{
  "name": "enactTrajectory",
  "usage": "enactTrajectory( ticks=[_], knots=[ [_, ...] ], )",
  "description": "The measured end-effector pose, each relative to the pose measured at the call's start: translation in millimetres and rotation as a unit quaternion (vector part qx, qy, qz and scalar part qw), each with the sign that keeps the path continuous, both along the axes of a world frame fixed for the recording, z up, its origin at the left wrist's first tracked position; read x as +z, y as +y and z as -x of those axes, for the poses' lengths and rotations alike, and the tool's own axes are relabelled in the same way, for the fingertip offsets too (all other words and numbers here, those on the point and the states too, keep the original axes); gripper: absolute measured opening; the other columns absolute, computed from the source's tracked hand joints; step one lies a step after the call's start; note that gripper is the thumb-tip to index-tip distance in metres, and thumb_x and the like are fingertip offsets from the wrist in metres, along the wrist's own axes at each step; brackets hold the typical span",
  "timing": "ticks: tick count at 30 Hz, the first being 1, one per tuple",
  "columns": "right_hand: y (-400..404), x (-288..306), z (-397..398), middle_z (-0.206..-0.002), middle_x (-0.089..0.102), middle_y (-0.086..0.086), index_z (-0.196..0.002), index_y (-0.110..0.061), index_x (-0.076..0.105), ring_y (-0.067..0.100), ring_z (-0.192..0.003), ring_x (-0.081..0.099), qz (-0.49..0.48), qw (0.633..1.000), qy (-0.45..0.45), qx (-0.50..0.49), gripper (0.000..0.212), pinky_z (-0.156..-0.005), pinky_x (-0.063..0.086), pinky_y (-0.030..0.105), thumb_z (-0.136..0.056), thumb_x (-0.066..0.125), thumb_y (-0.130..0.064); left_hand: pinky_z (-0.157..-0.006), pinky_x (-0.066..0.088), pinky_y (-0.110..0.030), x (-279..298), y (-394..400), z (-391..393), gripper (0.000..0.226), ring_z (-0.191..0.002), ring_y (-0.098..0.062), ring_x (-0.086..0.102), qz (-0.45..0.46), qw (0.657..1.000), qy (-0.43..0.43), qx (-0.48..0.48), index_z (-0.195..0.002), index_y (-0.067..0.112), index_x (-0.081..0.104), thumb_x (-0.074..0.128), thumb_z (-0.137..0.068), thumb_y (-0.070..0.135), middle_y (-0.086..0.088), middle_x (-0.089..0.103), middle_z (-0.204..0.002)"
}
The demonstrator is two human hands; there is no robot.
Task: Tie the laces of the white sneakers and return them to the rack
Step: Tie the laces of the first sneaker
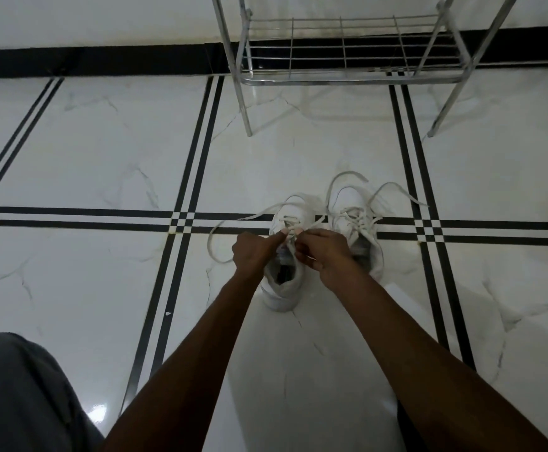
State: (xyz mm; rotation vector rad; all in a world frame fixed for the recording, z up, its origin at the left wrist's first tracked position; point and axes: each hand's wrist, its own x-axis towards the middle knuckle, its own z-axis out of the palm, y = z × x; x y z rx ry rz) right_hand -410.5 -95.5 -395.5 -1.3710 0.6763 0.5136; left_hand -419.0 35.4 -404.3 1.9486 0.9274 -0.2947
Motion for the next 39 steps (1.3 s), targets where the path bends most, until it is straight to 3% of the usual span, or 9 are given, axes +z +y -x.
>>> enactTrajectory(
  ticks=[5,9,12,19,22,25,32,36,39],
  knots=[
    [13.0,-10.2,-2.8,-0.082,0.068,0.012,-0.075,-0.02,0.063,0.022,-0.065,0.057,0.079,0.996,-0.028,0.014,0.013,-0.078,0.058,0.042,-0.087,0.069,-0.022,-0.08,0.056,-0.035,0.5,0.0,4.2,0.031,-0.07,-0.016,0.062,0.01,0.999,-0.028,0.031,-0.081,0.004,0.076,0.084,-0.083,0.034,-0.009,0.072,-0.081],
    [18.2,-14.8,-4.6,-0.089,0.069,0.012,-0.072,-0.026,0.052,0.025,-0.072,0.058,0.148,0.987,-0.069,0.005,0.019,-0.069,0.054,0.043,-0.089,0.061,-0.029,-0.089,0.059,-0.038,1.2,0.2,5.1,0.026,-0.088,-0.022,0.068,0.023,0.998,-0.045,0.042,-0.099,0.003,0.079,0.083,-0.082,0.022,-0.009,0.073,-0.091],
    [17.6,-17.3,-5.0,-0.088,0.067,0.011,-0.072,-0.026,0.051,0.024,-0.072,0.057,0.156,0.984,-0.089,0.012,0.021,-0.066,0.048,0.037,-0.09,0.061,-0.029,-0.087,0.059,-0.04,3.3,2.3,2.9,0.015,-0.088,-0.026,0.07,0.036,0.998,-0.031,0.049,-0.083,0.006,0.074,0.081,-0.08,0.019,-0.01,0.071,-0.085],
    [16.4,-22.9,0.1,-0.084,0.061,0.002,-0.079,-0.02,0.05,0.02,-0.074,0.056,0.185,0.974,-0.125,0.035,0.019,-0.068,0.046,0.033,-0.095,0.059,-0.026,-0.069,0.059,-0.036,1.5,4.7,1.6,0.04,-0.071,-0.025,0.065,0.071,0.996,-0.005,0.06,-0.092,-0.006,0.074,0.074,-0.063,0.022,-0.015,0.071,-0.081],
    [16.7,-19.5,0.4,-0.085,0.062,0.0,-0.086,-0.018,0.052,0.022,-0.079,0.06,0.182,0.974,-0.128,0.03,0.015,-0.072,0.049,0.037,-0.097,0.055,-0.028,-0.065,0.047,-0.03,2.4,-3.5,5.2,0.017,-0.074,-0.024,0.06,0.063,0.995,-0.058,0.045,-0.084,0.001,0.068,0.067,-0.082,0.018,-0.011,0.066,-0.079],
    [15.8,-19.4,1.9,-0.088,0.068,0.003,-0.082,-0.022,0.051,0.025,-0.085,0.068,0.182,0.973,-0.136,0.039,0.018,-0.075,0.056,0.042,-0.096,0.056,-0.032,-0.081,0.054,-0.036,-4.3,-6.6,9.3,0.019,-0.092,-0.023,0.066,0.065,0.99,-0.123,0.038,-0.104,0.005,0.065,0.056,-0.101,0.021,-0.01,0.071,-0.099],
    [9.2,-28.7,0.2,-0.084,0.074,0.011,-0.069,-0.028,0.053,0.023,-0.073,0.069,0.173,0.975,-0.138,0.017,0.021,-0.069,0.059,0.047,-0.089,0.06,-0.027,-0.095,0.06,-0.044,-17.2,-1.6,13.0,0.025,-0.098,-0.032,0.073,0.197,0.957,-0.12,0.174,-0.113,0.0,0.069,0.057,-0.103,0.019,-0.019,0.076,-0.107],
    [8.1,-28.4,2.1,-0.077,0.074,0.011,-0.074,-0.023,0.053,0.018,-0.056,0.066,0.142,0.984,-0.098,-0.054,0.022,-0.054,0.056,0.032,-0.093,0.054,-0.012,-0.091,0.061,-0.041,-18.9,-1.7,15.6,0.021,-0.093,-0.032,0.073,0.293,0.922,-0.093,0.237,-0.09,0.001,0.077,0.058,-0.099,0.005,-0.018,0.076,-0.091],
    [7.3,-31.7,3.8,-0.073,0.073,0.011,-0.073,-0.019,0.053,0.019,-0.055,0.068,0.116,0.985,-0.089,-0.094,0.024,-0.059,0.06,0.036,-0.095,0.055,-0.01,-0.082,0.063,-0.037,-16.1,-0.2,16.4,0.016,-0.082,-0.029,0.072,0.346,0.894,-0.089,0.27,-0.081,0.001,0.075,0.065,-0.093,-0.001,-0.014,0.075,-0.078]
  ],
)
